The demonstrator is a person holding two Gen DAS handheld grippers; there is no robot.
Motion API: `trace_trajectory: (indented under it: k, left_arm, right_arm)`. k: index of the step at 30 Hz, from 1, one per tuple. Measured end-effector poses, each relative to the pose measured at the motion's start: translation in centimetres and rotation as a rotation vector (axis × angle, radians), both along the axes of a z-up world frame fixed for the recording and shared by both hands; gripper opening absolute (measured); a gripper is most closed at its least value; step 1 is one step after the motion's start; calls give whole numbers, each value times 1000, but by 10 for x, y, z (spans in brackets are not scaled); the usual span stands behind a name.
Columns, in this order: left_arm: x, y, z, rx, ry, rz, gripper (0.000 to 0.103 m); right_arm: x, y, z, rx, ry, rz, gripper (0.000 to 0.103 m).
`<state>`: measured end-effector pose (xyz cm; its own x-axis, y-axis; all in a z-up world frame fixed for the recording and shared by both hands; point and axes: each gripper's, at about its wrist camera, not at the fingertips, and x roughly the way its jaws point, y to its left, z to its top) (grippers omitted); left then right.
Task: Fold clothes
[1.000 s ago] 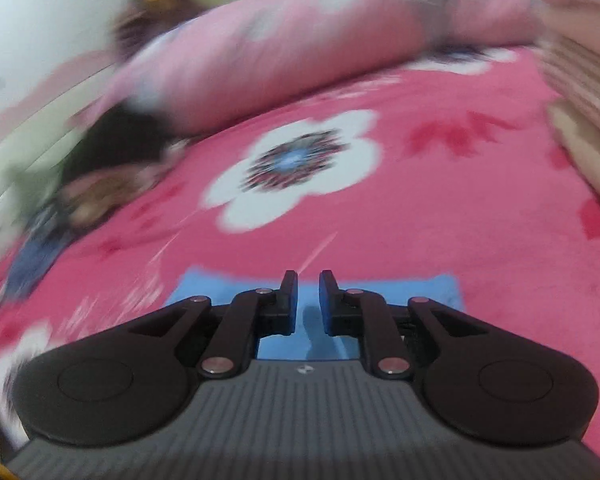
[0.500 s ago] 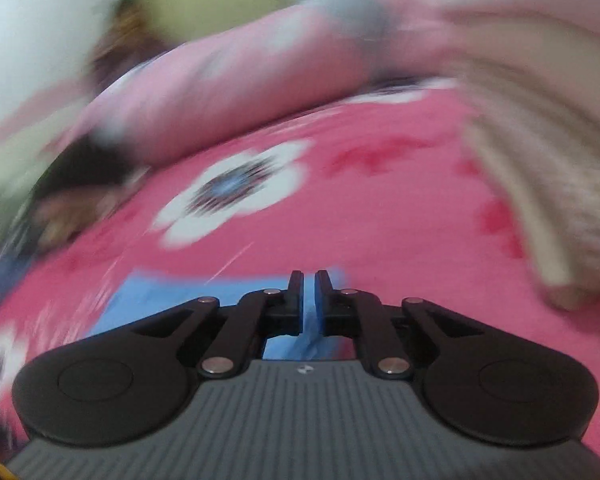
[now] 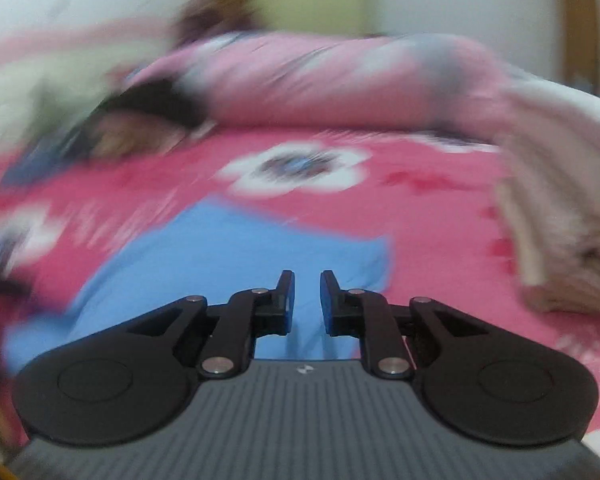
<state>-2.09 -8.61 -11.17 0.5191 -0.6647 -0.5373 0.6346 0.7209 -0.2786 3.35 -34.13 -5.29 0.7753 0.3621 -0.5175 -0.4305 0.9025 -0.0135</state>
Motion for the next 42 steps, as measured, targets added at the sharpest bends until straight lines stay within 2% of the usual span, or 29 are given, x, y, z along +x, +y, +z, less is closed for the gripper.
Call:
trace_trajectory:
  k: [2,3,4,6,7,9,11,13,16,18,22,26,29,31,32,33,34,36,42]
  left_arm:
    - [0,2,1,-8,4,-1,85]
    - [-1,4,3,-7,3,1,85]
    - [-1,5,4,-6,2,4,85]
    - [-4,11,11,-25,-17,20,84]
    - [-5,14,14,-34,-27,28,84]
    - [-6,18,20,-54,-50,38,84]
    - [-4,14,25,-56,-61,32,84]
    - [-3,2,23,-16,-57,4,84]
    - [-8,-6,6,77,-16,-8,83]
    - [-22,5,4,86,-58,-5,83]
    - [-36,33,12,76,-65,42,83]
    - [-26,35,28,29,-108,49,83]
    - [-13,13,35,13,-137,-13,84]
    - [4,1,25,10,-77,-29,84]
    - [12,0,18,19,-42,-5,83]
    - [17,6,10,24,-23,32,76]
    - [21,12,3,23,-6,65,73]
    - [20,33,2,-34,18,99,76]
    - [14,55,20,-31,1,198,81]
  right_arm:
    - [-12,-2,-15,-61,29,-15,15]
    - [-16,-12,-18,-43,40,-50,20]
    - [-20,-26,-14,0,56,-125,25]
    - [-25,-46,-6,-21,53,-271,25]
    - [-30,-52,-1,-13,38,-299,25]
    - [-44,-52,10,52,-2,-276,25]
    - [-51,-36,18,69,-48,-210,25]
    - [-52,-14,21,89,-69,-131,24]
    - [-51,3,6,93,-10,-86,23]
    - [-65,-1,-8,54,53,-128,24]
    - [-104,-30,-4,112,62,-213,24]
    - [-116,-26,12,124,3,-225,24]
    - [-107,-7,14,152,-39,-171,24]
    - [-93,4,10,159,-31,-150,24]
    - [-90,7,6,159,-16,-160,24]
    - [-87,9,1,158,0,-170,24]
    - [-87,9,-4,160,19,-188,24]
    - [-99,1,-10,183,36,-225,23]
    - [-132,-18,-5,253,-21,-291,25]
